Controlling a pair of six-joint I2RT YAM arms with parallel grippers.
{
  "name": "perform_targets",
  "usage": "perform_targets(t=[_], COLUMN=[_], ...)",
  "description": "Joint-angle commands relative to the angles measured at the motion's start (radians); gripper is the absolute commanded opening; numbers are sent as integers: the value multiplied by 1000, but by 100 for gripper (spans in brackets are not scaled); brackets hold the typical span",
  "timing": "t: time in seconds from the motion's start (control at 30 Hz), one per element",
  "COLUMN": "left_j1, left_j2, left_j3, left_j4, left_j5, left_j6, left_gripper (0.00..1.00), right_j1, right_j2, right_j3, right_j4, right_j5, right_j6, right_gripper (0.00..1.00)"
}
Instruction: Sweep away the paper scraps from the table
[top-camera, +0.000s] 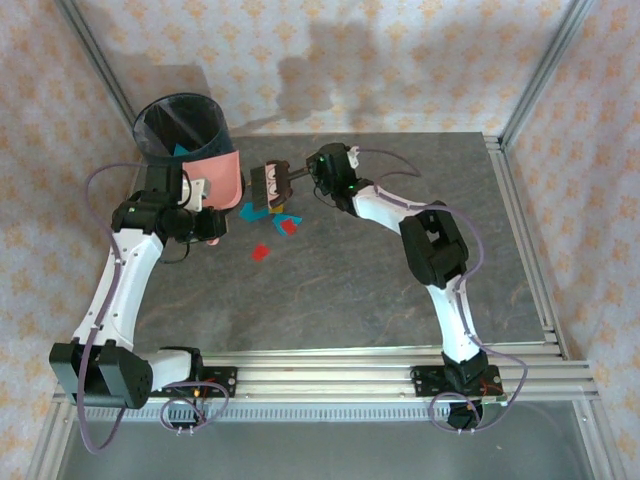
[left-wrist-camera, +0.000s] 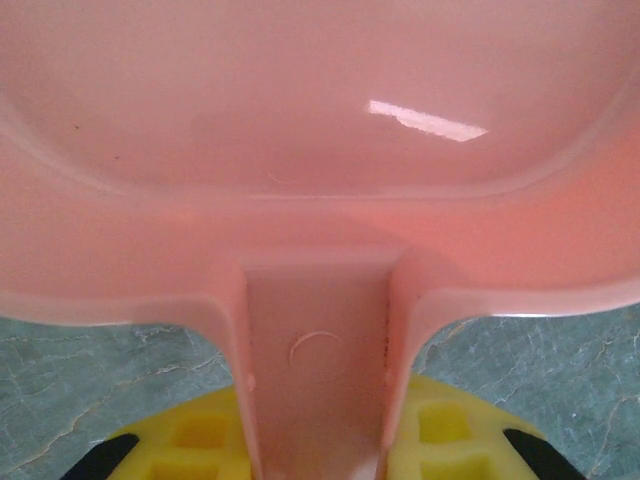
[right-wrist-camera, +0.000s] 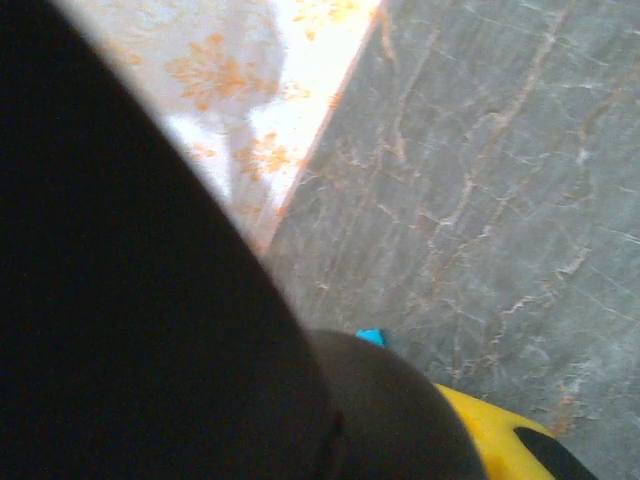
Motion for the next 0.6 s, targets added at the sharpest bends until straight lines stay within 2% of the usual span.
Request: perform_targets(t=[0.0, 0.3, 0.57], left_j1=[-6, -7, -8], left_j2=[-22, -19, -22], left_j3=[-7, -4, -2], left_j4=[32, 20, 14], left_j5=[-15, 6, 8], left_j6=[17, 25, 24], left_gripper=[0, 0, 0], right_j1=[9, 12, 11], right_j2=[22, 92, 54], right_j3=[67, 153, 89], right_j4=[-36, -149, -214], right_j5=[36, 34, 78], right_j6=[40, -16, -87], right_gripper=[0, 0, 0])
